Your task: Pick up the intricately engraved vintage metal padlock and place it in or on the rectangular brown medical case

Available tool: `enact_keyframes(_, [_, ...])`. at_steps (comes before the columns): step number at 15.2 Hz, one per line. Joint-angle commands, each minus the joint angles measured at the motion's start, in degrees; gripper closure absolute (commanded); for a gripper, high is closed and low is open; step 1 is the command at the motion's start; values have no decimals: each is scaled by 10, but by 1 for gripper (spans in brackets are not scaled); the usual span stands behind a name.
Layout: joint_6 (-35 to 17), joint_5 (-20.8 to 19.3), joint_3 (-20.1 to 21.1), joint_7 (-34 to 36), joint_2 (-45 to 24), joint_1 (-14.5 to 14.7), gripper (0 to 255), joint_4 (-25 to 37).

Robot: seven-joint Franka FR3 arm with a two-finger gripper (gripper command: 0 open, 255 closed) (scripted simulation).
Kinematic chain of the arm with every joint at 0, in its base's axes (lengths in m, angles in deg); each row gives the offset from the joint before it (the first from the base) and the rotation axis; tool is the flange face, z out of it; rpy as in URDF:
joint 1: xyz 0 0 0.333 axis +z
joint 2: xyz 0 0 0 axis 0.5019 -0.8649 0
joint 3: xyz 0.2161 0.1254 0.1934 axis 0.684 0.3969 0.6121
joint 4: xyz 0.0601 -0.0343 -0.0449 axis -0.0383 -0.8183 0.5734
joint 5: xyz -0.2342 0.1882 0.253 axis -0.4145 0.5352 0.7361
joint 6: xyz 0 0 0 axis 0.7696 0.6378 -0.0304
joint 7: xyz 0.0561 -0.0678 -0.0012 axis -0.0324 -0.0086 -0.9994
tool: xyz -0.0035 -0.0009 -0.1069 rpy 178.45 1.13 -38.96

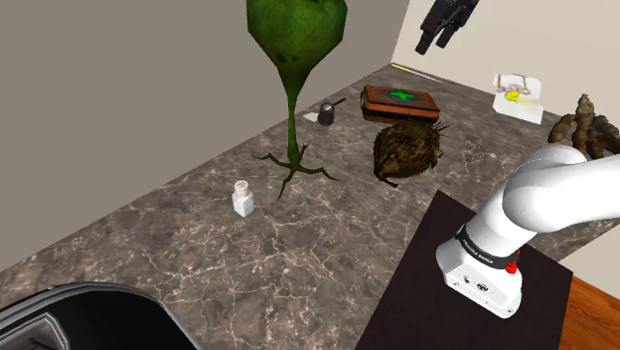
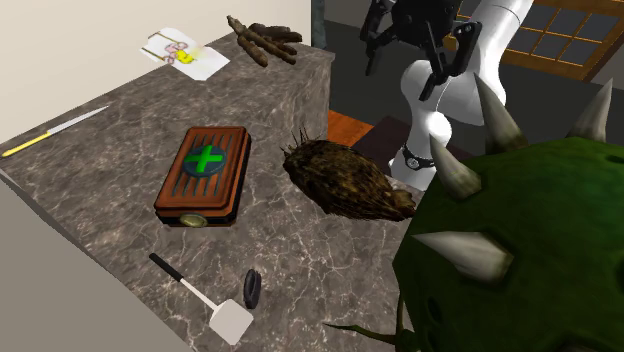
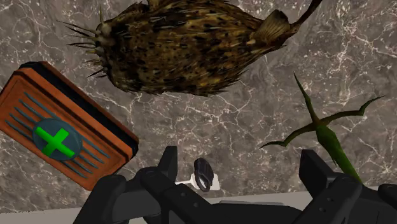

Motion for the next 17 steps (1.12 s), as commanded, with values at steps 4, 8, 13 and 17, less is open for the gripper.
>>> enact_keyframes(4, [-50,1,13,31,-45,-9,0,-11])
enact_keyframes(8, [-114,0,28,72,-113,-22,0,-14])
enact_keyframes(13, [-186,-8,45,126,-208,-38,0,0])
enact_keyframes(17, [-234,-20,57,170,-290,-52,0,26])
